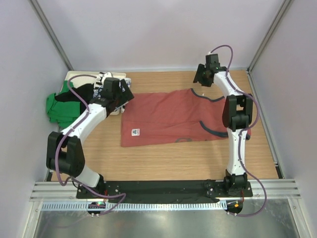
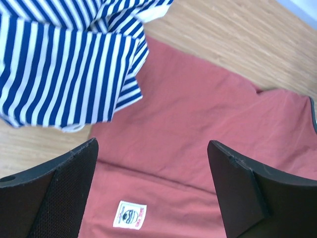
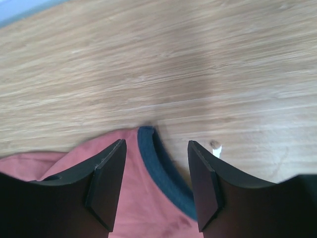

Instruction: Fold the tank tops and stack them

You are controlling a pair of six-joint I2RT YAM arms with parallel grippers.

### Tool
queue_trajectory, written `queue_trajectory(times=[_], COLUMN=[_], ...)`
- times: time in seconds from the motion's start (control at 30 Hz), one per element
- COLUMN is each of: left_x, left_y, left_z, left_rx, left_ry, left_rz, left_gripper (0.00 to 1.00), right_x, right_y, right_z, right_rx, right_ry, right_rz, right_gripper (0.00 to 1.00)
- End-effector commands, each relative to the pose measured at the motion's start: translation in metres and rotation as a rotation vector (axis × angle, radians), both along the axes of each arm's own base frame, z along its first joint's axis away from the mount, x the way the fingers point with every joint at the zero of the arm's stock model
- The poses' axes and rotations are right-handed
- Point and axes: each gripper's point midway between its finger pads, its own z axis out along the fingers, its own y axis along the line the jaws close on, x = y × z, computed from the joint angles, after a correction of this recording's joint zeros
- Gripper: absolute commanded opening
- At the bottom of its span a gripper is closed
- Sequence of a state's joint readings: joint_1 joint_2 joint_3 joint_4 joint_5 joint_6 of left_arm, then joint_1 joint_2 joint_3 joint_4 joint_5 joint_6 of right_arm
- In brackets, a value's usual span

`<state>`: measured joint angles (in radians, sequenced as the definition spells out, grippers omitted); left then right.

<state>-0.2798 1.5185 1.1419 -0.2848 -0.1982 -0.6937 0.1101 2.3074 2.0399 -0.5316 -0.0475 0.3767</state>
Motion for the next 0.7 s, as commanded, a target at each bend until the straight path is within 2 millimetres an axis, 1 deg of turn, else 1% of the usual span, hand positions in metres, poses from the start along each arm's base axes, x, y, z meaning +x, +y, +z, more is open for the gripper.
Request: queue_trajectory(times=[0.0,0.03,0.07,0.17,0.2,0.23,0.27,0.3,0.33,0.37,0.43,0.5,0.57,0.6,0.63,0.67], left_x=[0.02,0.026,0.03,0.039,0.041,0.046,0.048,0.051,0.055,0.057,0.063,0.068,0.071,0.075,0.075,0.078], left_y=[-0.001,-0.002,-0.003,-0.005,-0.006,-0.005,-0.005,-0.005,-0.006,-0.005,-0.005,-0.003,-0.003,-0.005,-0.003,-0.004], left_z=[0.013,0.018,0.013,0.017,0.012,0.016,0.017,0.012,0.015,0.014,0.01,0.009,-0.002,0.001,-0.012,-0.014], left_rx=[0.022,0.023,0.026,0.021,0.026,0.027,0.034,0.042,0.045,0.049,0.053,0.054,0.058,0.056,0.075,0.083], left_ry=[-0.036,-0.044,-0.032,-0.041,-0.032,-0.041,-0.044,-0.031,-0.034,-0.028,-0.013,-0.005,0.023,0.018,0.059,0.067], left_rz=[-0.016,-0.017,-0.018,-0.025,-0.028,-0.025,-0.031,-0.034,-0.038,-0.035,-0.039,-0.034,-0.036,-0.043,-0.048,-0.058], left_gripper=[0.92,0.92,0.93,0.93,0.93,0.93,0.93,0.93,0.93,0.93,0.92,0.92,0.92,0.92,0.92,0.92], right_x=[0.003,0.004,0.006,0.007,0.008,0.008,0.008,0.009,0.008,0.009,0.007,0.005,0.004,0.004,0.005,0.006], right_y=[0.016,0.02,0.024,0.028,0.029,0.03,0.033,0.033,0.035,0.035,0.04,0.039,0.039,0.038,0.037,0.035], right_z=[0.001,-0.005,-0.011,-0.022,-0.023,-0.024,-0.029,-0.03,-0.034,-0.033,-0.039,-0.042,-0.043,-0.044,-0.045,-0.042], right_rx=[0.011,0.02,0.028,0.041,0.046,0.049,0.057,0.064,0.067,0.069,0.084,0.077,0.066,0.062,0.053,0.047], right_ry=[0.027,0.037,0.043,0.056,0.053,0.055,0.06,0.061,0.067,0.068,0.08,0.092,0.092,0.094,0.095,0.09], right_rz=[0.069,0.079,0.091,0.109,0.114,0.119,0.128,0.13,0.137,0.137,0.152,0.147,0.147,0.145,0.139,0.135], right_gripper=[0.59,0.6,0.6,0.59,0.58,0.58,0.54,0.52,0.5,0.47,0.43,0.42,0.42,0.38,0.35,0.29])
